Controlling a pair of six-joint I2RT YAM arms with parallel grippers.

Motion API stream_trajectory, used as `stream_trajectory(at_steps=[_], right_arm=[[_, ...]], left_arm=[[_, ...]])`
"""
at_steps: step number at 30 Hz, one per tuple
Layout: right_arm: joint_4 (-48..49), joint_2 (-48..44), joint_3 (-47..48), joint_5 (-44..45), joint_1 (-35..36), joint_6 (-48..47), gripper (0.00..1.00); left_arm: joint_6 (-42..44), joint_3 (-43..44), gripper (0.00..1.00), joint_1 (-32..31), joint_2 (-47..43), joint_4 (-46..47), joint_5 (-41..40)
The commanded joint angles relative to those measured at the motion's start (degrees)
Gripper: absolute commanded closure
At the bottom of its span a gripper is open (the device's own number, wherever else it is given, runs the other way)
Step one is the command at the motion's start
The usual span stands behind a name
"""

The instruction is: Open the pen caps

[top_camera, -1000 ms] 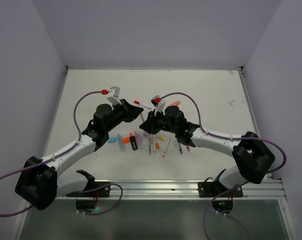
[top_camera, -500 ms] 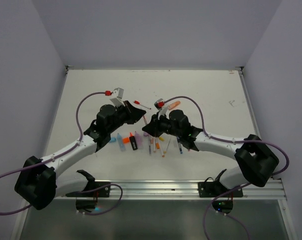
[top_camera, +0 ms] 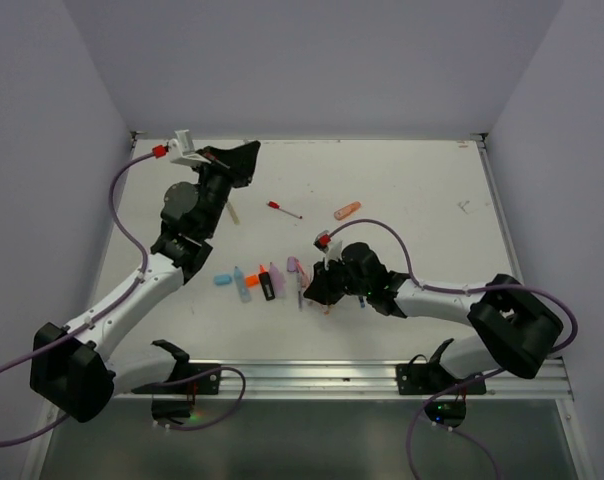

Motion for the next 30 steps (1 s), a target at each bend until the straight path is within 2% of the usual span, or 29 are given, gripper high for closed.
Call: stream_trajectory(at_steps=[1,4,9,13,18,22,30], right_arm=[[-0.13,-1.05,0.68,-1.42,-0.05,-1.18,1.00],[-1.01,-2.11,1.03,1.91,0.04,-0.56,1.00],[-10.23,-3.60,4.98,16.05,-1.10,1.54,1.00],[-13.84,-2.73,8.40,22.82,-4.35,4.09,1.00],[-18.58,3.84,14.73,24.16,-9.53,7.26,1.00],[-19.98,9.66,20.61,22.93,-11.30,7.53,1.00],[-20.87,17.84,25.73,21.70,-11.47,7.62,0.96]], left_arm=[[-0.62,0.89,1.00,0.26,0.14,5.14,-5.38],[-0.27,2.03,1.00,0.26,2.07,1.46,-2.22],[2.45,5.90,1.00,0.08,8.82,-13.56,6.39],[3.95,9.32,1.00,-0.79,15.58,-24.19,11.93],[4.65,12.66,1.00,-2.72,25.18,-30.01,16.06],[5.79,19.08,1.00,-5.01,35.11,-35.81,17.74],[4.57,21.46,0.96,-7.91,44.34,-35.47,18.70]])
